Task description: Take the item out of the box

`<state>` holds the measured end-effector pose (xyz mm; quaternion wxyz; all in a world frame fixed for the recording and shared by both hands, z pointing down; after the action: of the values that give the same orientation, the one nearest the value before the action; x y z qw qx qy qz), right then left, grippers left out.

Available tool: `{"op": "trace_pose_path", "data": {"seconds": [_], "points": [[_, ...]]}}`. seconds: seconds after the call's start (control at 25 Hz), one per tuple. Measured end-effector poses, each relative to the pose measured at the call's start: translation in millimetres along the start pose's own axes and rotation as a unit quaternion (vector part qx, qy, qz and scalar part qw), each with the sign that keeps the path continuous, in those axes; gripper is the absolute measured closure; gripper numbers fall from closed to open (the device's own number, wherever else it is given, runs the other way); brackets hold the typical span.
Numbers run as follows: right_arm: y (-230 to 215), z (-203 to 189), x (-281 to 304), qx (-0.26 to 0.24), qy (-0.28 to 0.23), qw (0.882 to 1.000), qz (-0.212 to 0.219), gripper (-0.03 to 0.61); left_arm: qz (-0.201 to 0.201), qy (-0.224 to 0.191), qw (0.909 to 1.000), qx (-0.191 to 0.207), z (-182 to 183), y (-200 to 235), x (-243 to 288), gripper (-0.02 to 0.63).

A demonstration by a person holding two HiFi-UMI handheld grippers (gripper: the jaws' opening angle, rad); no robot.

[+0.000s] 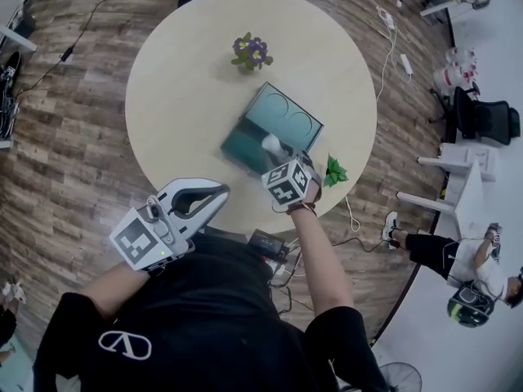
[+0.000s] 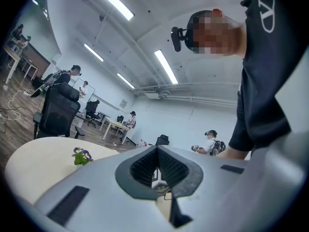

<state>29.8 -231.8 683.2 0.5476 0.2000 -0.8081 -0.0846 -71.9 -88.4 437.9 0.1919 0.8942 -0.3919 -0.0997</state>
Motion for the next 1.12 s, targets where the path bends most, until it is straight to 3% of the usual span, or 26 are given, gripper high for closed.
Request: {"op": "trace_pose_path", "data": {"seconds": [0.24,0.52,0.68,0.8,1.12], "points": [[-28,29,-76,0.047,-0.087,0.994,-0.043,0.399,-0.026,-0.003,0.9995,0.015,13,-8,19,0.609],[-51,54,-169,0.097,-0.193,0.972,-0.091,0.399,-0.054,-0.006,0.9979,0.035,29,-20,42,0.609],[-62,61,-213,0.137,-0.250,0.952,-0.109,0.399,-0.068,-0.005,0.9967,0.045,38,-26,55,0.609],[-69,59,-239,0.189,-0.294,0.931,-0.105,0.399,-0.079,-0.002,0.9954,0.055,42,-31,63,0.609],[-77,45,-289,0.257,-0.352,0.892,-0.122,0.399,-0.102,-0.001,0.9921,0.074,52,-45,84,0.609]]}}
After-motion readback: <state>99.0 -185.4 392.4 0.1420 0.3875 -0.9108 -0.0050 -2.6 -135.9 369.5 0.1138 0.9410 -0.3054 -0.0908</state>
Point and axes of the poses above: the fingertips, and each gripper's own axes: x forward along the fingers, y to its left, z out of its top, the point moved 2 cm from there along -x, backward along the fingers, and after that the axes turned 7 degrees about -z, right-handed, at the moved point
